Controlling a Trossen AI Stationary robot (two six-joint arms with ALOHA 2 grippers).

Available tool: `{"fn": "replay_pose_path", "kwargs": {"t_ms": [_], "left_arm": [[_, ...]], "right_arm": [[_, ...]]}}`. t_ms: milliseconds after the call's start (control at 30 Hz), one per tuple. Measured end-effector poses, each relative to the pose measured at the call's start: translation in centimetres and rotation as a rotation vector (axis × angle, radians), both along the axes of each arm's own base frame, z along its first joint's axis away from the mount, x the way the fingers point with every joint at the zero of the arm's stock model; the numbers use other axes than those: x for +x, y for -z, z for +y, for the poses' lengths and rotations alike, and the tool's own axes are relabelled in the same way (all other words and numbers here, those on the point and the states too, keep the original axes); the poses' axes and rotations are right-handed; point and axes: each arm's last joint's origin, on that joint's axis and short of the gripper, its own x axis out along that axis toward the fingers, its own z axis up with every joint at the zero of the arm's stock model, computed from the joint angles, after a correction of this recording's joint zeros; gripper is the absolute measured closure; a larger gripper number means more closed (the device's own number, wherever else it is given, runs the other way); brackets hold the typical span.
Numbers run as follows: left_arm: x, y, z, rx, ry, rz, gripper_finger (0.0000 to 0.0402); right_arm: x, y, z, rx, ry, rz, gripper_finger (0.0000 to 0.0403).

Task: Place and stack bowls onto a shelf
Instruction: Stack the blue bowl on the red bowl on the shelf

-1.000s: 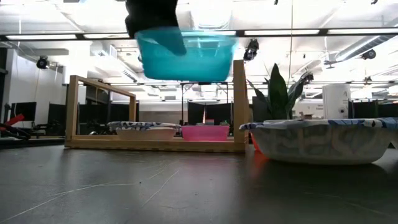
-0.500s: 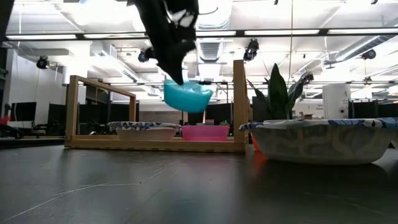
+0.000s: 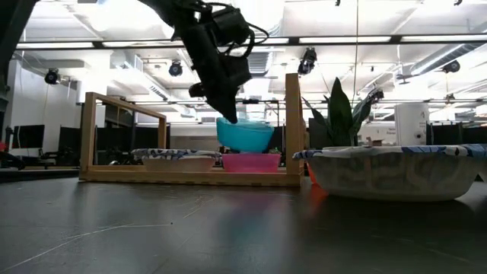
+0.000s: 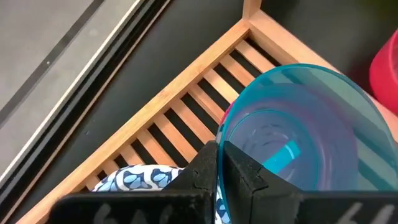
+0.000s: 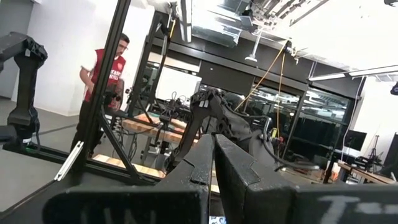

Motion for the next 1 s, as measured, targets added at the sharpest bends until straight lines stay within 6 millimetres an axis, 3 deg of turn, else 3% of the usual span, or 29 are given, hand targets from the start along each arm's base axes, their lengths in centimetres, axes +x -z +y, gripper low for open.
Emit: {"fn": "replay_pose_path", "kwargs": {"t_ms": [533, 1000], "left_arm": [[1.0, 1.3, 0.2, -0.020, -0.002, -0.025, 0.0397], [0.9, 1.2, 0.1, -0.021, 0.007, -0.015, 0.0310]], "right_arm": [[0.0, 0.0, -0.1, 0.008, 0.033, 0.006, 0.0394], [0.0, 0.0, -0.1, 0.008, 0.033, 0.007, 0.0394]]}}
